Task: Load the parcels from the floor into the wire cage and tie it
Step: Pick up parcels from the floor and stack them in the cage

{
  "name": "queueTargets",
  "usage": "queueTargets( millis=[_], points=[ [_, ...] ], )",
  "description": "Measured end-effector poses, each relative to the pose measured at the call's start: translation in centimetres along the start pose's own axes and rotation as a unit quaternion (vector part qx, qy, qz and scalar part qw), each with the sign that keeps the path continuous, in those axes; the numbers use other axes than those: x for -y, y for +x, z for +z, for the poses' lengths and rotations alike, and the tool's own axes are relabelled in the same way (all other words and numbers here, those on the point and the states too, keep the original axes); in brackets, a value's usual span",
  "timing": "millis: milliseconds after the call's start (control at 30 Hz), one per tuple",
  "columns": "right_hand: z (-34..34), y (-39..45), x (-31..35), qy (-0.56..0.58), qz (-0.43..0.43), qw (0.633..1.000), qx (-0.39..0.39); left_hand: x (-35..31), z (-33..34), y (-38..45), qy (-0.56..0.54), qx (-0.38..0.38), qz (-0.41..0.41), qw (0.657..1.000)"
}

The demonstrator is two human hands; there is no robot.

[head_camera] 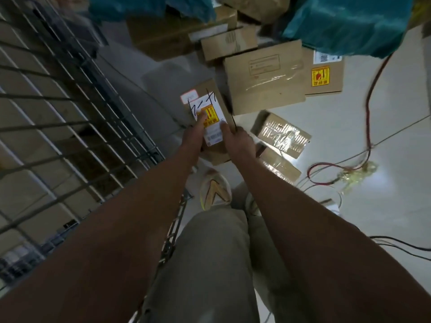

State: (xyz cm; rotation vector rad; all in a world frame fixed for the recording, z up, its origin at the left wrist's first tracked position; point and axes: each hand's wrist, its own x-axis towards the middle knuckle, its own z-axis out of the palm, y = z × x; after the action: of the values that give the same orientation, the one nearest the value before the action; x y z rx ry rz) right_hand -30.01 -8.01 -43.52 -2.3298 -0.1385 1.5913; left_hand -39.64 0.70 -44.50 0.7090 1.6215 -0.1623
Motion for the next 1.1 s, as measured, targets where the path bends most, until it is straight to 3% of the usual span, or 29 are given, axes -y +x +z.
queueTargets(
  millis=[133,267,500,700,900,1100],
  points=[
    [-2.0,-3.7,1.6,-0.018,-0.017,0.999,0.022,-1.5,-0.5,-3.4,-0.035,0.006,0.002,0.999],
    [-5.1,-11.4,2.0,-0.002,0.003,1.000,0.015,-1.6,-1.8,-6.9,-0.001,-0.040,-0.006,0.999],
    [-15.8,-30.9,4.0,-0.024,0.011,0.999,-0.020,-8.1,-1.3,-30.8,0.135,0.032,0.002,0.990],
    [-26.1,-45.6,8.1,-0.008,-0.056,0.994,-0.095,-13.8,-0.9,-48.7,0.098,0.081,0.089,0.988],
    [-31.2,-55.5,11.6,0.036,-0.149,0.987,-0.051,-17.1,-4.6,-61.1,0.064,0.068,0.178,0.980],
    [-30.0,-65.1,13.3,0.039,-0.246,0.969,-0.008,-14.0,-11.4,-69.7,0.004,0.060,0.206,0.977]
  ],
)
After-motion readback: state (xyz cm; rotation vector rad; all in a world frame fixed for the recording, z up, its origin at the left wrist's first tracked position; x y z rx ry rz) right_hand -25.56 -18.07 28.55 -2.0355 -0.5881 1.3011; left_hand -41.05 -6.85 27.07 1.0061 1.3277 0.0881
